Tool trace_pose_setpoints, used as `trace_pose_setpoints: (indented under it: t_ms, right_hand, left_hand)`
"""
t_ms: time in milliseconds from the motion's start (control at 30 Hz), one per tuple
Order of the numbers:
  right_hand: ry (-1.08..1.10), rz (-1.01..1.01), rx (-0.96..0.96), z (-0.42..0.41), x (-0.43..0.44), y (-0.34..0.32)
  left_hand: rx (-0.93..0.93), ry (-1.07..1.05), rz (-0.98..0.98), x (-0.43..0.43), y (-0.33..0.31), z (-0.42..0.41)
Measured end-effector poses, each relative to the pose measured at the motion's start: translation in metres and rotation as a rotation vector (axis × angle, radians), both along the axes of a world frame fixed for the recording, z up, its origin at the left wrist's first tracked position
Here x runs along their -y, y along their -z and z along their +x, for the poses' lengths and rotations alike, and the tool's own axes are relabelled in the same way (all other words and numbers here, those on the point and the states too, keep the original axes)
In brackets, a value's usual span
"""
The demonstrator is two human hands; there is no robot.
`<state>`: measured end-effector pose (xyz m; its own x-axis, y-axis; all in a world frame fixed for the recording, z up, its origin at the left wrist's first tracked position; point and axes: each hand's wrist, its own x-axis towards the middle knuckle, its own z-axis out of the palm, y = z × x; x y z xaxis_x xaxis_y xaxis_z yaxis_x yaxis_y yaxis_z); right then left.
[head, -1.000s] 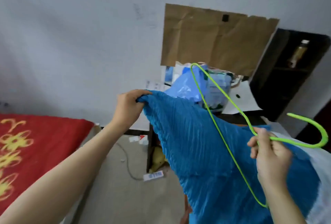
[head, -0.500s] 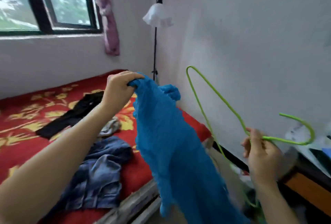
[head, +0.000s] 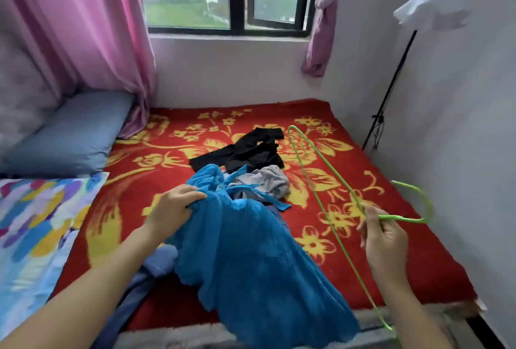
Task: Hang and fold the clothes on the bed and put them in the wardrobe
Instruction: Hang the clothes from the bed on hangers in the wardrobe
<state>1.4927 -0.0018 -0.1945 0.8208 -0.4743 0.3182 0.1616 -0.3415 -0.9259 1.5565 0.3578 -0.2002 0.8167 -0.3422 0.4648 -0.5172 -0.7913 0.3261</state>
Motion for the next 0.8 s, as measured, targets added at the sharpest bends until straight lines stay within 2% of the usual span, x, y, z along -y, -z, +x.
trace_pose_setpoints:
  t_ms: [167, 367, 467, 700, 800]
  right_hand:
    - [-0.207, -0.025, -0.170, 0.071, -0.002, 0.042]
    - [-0.419, -0.049, -0.456, 0.115, -0.019, 0.107]
    - [-0.498, -0.079, -0.528, 0.129, -0.040, 0.131]
    - [-0.775, -0.162, -0.757, 0.140, -0.115, 0.158]
    - [-0.780, -0.184, -0.885, 0.138, -0.146, 0.166]
  left_hand:
    - [-0.207, -0.256, 0.045, -0.002, 0.094, -0.002]
    - [-0.351, -0.309, 0.125, 0.027, 0.154, -0.038]
    - [-0.453, -0.344, 0.109, 0.029, 0.174, -0.060]
    - [-0.417, -0.316, 0.159, 0.030, 0.166, -0.086]
    - [-0.322, -0.224, 0.166, 0.030, 0.156, -0.075]
